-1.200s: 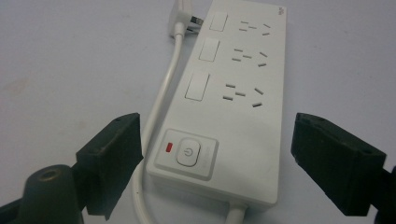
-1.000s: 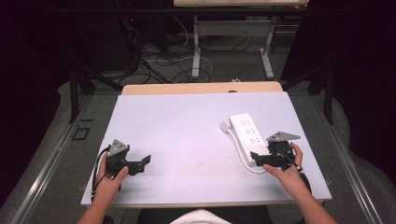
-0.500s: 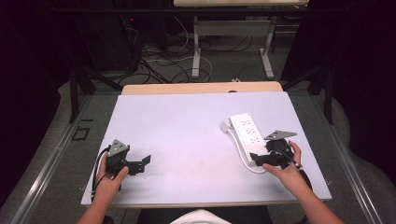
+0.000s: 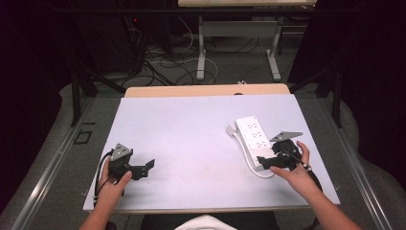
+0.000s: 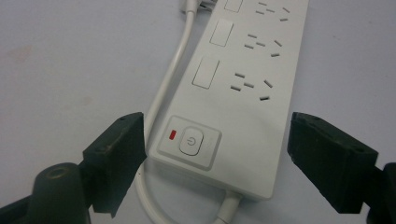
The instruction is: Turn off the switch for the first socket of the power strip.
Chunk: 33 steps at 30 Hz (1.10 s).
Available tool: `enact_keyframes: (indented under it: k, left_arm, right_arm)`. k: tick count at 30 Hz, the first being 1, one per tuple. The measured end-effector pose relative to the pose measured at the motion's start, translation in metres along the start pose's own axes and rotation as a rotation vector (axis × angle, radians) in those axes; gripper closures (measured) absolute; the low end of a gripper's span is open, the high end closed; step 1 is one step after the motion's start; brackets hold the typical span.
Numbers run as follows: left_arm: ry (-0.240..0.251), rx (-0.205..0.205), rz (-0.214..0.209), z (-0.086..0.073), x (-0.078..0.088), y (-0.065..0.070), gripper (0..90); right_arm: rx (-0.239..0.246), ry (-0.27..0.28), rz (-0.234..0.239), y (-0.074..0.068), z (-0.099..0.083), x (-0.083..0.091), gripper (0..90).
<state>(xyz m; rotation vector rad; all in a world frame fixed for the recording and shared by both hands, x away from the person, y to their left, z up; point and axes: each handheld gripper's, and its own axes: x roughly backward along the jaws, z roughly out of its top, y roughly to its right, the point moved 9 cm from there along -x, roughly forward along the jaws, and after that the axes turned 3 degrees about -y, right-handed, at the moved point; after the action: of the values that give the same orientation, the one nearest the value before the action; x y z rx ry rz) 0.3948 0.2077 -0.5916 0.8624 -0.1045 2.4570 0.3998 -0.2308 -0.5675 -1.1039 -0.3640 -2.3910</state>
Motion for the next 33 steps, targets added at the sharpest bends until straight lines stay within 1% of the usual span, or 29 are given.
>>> enact_keyframes:
  k: [1,2,5,6,7,8,9,10,13,14,15,16,17,19,21,22,23,24,28,29,30,31,32,33]
  left_arm:
    - [-0.002,-0.009,0.003,0.0,0.0,-0.001,0.2]
    - [-0.001,-0.01,0.002,0.0,0.0,-0.001,0.2]
    - [0.0,-0.001,0.0,0.0,0.0,0.0,0.2]
    - [-0.001,-0.001,0.0,0.0,0.0,0.0,0.2]
    - [0.0,-0.001,-0.001,0.0,0.0,0.0,0.2]
    - [-0.002,-0.01,0.001,0.0,0.0,-0.001,0.2]
    - [-0.002,-0.011,0.002,0.0,0.0,-0.001,0.2]
    - [0.0,-0.002,-0.001,0.0,0.0,0.0,0.2]
    - [0.0,-0.002,-0.001,0.0,0.0,0.0,0.2]
    - [0.0,-0.002,-0.001,0.0,0.0,0.0,0.2]
    - [0.0,-0.002,-0.001,0.0,0.0,0.0,0.2]
    - [0.0,-0.002,-0.001,0.0,0.0,0.0,0.2]
    - [-0.002,-0.011,0.002,0.0,0.0,-0.001,0.2]
    - [0.0,-0.002,-0.001,0.0,0.0,0.0,0.2]
    - [0.0,-0.002,-0.001,0.0,0.0,0.0,0.2]
    - [0.0,-0.002,-0.002,0.0,0.0,0.0,0.2]
    - [0.0,-0.002,-0.001,0.0,0.0,0.0,0.2]
    - [-0.002,-0.011,0.002,0.0,0.0,-0.001,0.2]
    - [-0.002,-0.011,0.001,0.0,0.0,0.0,0.2]
    - [-0.001,-0.002,-0.001,0.0,0.0,0.0,0.2]
    - [-0.001,-0.003,-0.001,0.0,0.0,0.0,0.2]
    - [-0.001,-0.006,0.0,0.0,0.0,0.0,0.2]
    - [-0.002,-0.01,0.0,0.0,0.0,0.0,0.2]
    - [-0.001,-0.005,0.0,0.0,0.0,0.0,0.2]
  right_arm:
    - [0.005,-0.001,0.001,0.0,0.001,0.0,18.5]
    - [0.005,-0.003,-0.005,0.001,0.002,0.001,18.6]
    - [0.011,-0.012,0.005,0.001,0.003,0.001,18.9]
    - [0.022,-0.014,0.002,0.002,0.003,0.001,19.1]
    - [0.017,-0.024,0.005,0.001,0.004,0.001,19.4]
    - [0.028,-0.028,0.01,0.001,0.005,0.001,19.4]
    - [0.031,-0.032,0.01,0.001,0.006,0.001,19.6]
    - [0.033,-0.034,0.009,0.001,0.007,0.0,19.8]
    - [0.035,-0.043,0.012,0.0,0.008,-0.001,20.1]
    - [0.049,-0.053,0.011,0.0,0.01,-0.001,20.5]
    - [0.049,-0.053,0.011,0.0,0.01,-0.001,20.5]
    - [0.061,-0.055,0.009,0.0,0.012,-0.003,21.4]
    - [0.06,-0.062,0.007,0.0,0.012,-0.003,21.9]
    - [0.064,-0.063,0.013,-0.001,0.013,-0.003,22.4]
    - [0.065,-0.066,0.004,-0.001,0.015,-0.004,23.3]
    - [0.061,-0.072,0.013,-0.002,0.016,-0.004,23.6]
    - [0.072,-0.068,0.013,-0.002,0.017,-0.005,23.9]
    - [0.07,-0.068,0.007,-0.002,0.02,-0.005,24.8]
    - [0.069,-0.068,0.017,-0.002,0.023,-0.006,27.4]
    - [0.069,-0.068,0.017,-0.002,0.023,-0.006,27.4]
    - [0.067,-0.066,0.017,-0.002,0.025,-0.007,29.2]
    - [0.077,-0.066,0.021,-0.002,0.026,-0.007,30.1]
    - [0.077,-0.066,0.021,-0.002,0.026,-0.007,30.1]
    - [0.07,-0.065,0.015,-0.002,0.027,-0.007,30.7]
